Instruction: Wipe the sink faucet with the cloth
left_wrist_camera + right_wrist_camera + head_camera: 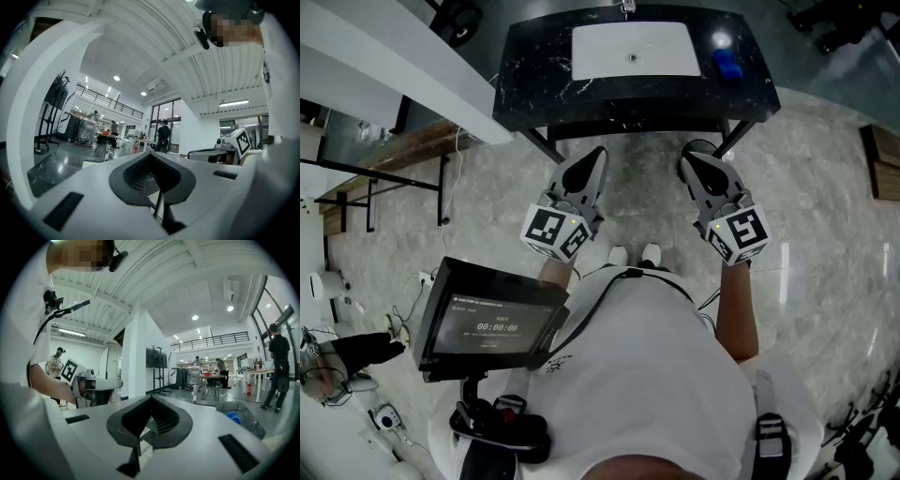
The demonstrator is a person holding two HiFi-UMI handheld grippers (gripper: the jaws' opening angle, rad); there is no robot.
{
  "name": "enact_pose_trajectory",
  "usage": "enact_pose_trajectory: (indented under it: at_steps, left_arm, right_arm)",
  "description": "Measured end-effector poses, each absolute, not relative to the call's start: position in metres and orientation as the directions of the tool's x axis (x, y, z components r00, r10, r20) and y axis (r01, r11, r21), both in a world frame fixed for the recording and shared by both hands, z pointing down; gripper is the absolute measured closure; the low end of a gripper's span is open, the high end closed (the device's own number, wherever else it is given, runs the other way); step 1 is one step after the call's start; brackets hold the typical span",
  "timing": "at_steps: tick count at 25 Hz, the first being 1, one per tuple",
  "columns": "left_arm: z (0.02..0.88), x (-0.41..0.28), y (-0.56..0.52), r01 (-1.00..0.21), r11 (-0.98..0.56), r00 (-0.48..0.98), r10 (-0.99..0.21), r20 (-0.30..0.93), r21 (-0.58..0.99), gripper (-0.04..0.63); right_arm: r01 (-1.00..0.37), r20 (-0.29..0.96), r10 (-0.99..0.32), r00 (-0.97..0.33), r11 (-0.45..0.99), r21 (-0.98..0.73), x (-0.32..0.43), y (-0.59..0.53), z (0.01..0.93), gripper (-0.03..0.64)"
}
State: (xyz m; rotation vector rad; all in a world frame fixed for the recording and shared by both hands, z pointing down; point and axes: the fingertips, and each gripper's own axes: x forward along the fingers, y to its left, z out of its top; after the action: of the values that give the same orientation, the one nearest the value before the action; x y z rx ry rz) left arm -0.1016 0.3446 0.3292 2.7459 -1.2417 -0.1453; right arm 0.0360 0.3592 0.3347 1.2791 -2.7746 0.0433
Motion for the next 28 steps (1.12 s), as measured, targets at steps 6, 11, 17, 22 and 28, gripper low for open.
enact_pose_trajectory:
  at_steps: [6,11,17,22,28]
  left_arm:
    - [0.330,-0.102,0.344,-0.742,-0.652,0.656,-0.754,-0.033,0.155,0.607]
    - [0.331,-0.102,0.345,-0.742,-0.652,0.656,-0.754,-0.031,0.158,0.607]
    - [0.330,-0.102,0.344,-0.743,-0.649,0.653,-0.756,-0.030,0.164,0.607]
    - [0.326,-0.101,0.343,-0.747,-0.641,0.647,-0.762,-0.026,0.177,0.607]
    - [0.357,-0.077,0.332,-0.756,-0.636,0.643,-0.766,-0.005,0.157,0.607]
  right_arm:
    - [-0.771,0.075,-0.768,-0.636,0.637,-0.009,0.040,0.358,0.333,0.612]
    - [-0.772,0.079,-0.769,-0.634,0.635,-0.018,0.042,0.359,0.335,0.612]
    - [-0.773,0.085,-0.769,-0.633,0.634,-0.017,0.044,0.360,0.335,0.612]
    - [-0.764,0.093,-0.760,-0.644,0.645,-0.019,0.044,0.360,0.330,0.612]
    - [-0.751,0.082,-0.747,-0.660,0.658,-0.045,0.065,0.349,0.364,0.612]
